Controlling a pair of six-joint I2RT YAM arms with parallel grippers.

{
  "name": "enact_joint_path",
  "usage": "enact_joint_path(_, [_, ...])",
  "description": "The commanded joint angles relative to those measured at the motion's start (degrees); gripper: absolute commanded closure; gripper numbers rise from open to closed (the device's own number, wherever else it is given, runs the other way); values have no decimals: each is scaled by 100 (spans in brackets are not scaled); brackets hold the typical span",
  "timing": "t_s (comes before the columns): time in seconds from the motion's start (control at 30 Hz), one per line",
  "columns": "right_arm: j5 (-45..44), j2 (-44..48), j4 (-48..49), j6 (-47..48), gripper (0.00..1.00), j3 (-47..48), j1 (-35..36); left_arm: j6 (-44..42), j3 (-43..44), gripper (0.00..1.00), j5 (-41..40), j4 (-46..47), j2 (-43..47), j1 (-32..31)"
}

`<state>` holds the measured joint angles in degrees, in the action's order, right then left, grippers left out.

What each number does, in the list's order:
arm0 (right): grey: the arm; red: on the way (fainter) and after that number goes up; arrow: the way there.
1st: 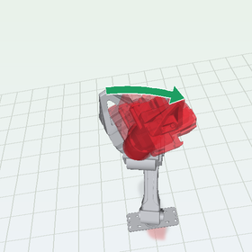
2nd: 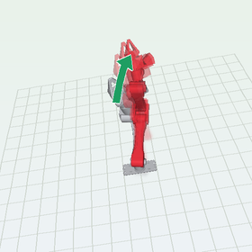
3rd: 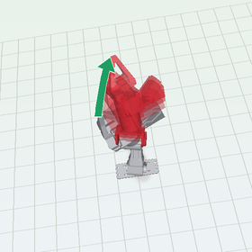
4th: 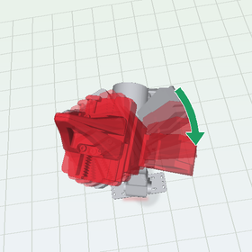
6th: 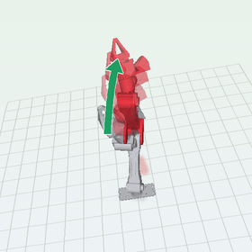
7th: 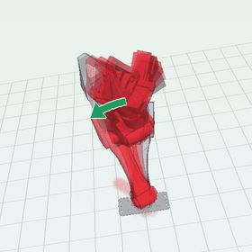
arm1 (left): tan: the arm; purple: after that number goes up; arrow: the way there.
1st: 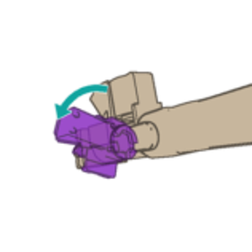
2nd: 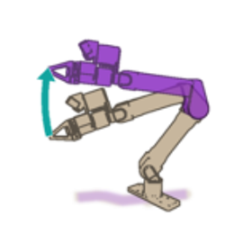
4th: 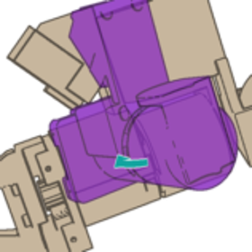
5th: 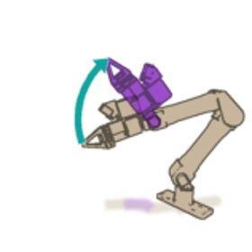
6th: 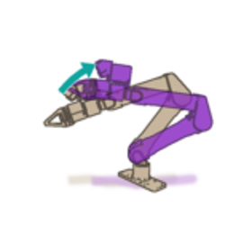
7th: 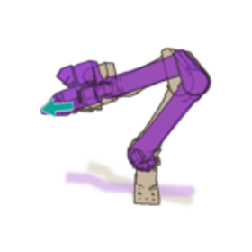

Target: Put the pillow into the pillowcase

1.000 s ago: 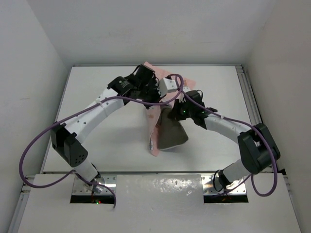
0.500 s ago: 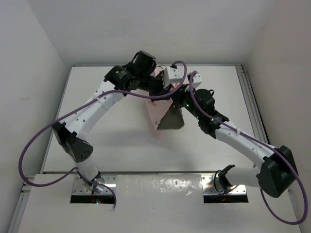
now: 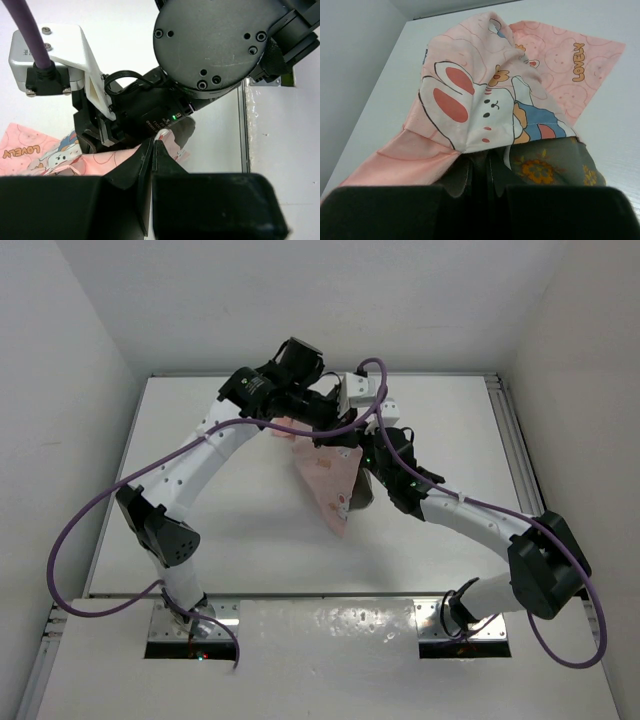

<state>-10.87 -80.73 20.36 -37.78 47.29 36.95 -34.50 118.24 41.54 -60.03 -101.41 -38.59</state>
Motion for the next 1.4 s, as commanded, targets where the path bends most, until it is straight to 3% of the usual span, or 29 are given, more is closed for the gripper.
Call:
enact_joint_path(0.0, [-293,101,882,-177,100,264,23,-75,157,100,759,158,156,88])
enact_joint_path(0.23, [-301,163,690,-46,100,149,32,14,86,100,865,264,165,203])
enact_joint_path(0.37, [330,84,-83,858,46,534,32,-206,-482,100,532,176,331,255])
enact_joint_path(0.4, [488,75,-328,1060,28,605,40,-380,-712,100,313,193,393,368])
enact_joint_path(0.5, [701,206,-1252,1518,8,677,23,-487,-1661,100,-170,395,665,579])
enact_joint_path(0.53, [727,276,-1515,1571,6,633,-90,-513,-1881,100,-277,448,823,624])
enact_joint_path(0.67, [1471,575,-2009,1589,6,326,-530,-523,-2865,100,-629,825,1070,704])
enact_joint_path(0.83, [2001,690,-2361,1432,24,-43,-1084,-330,-3140,100,-524,1046,1070,721])
enact_joint_path(1.07, [2555,821,-1862,1133,18,-878,-1462,22,-3184,99,-944,1371,912,590])
enact_joint_path(1.23, [2756,866,-1693,1290,21,-1125,-1559,49,-3001,100,-780,1476,789,396])
enact_joint_path(1.3, [2871,708,-1728,1291,30,-1134,-1594,110,-2781,100,-665,1503,614,317])
enact_joint_path(1.37, [3064,594,-1711,1238,47,-1178,-1612,285,-2377,100,-560,1643,473,230])
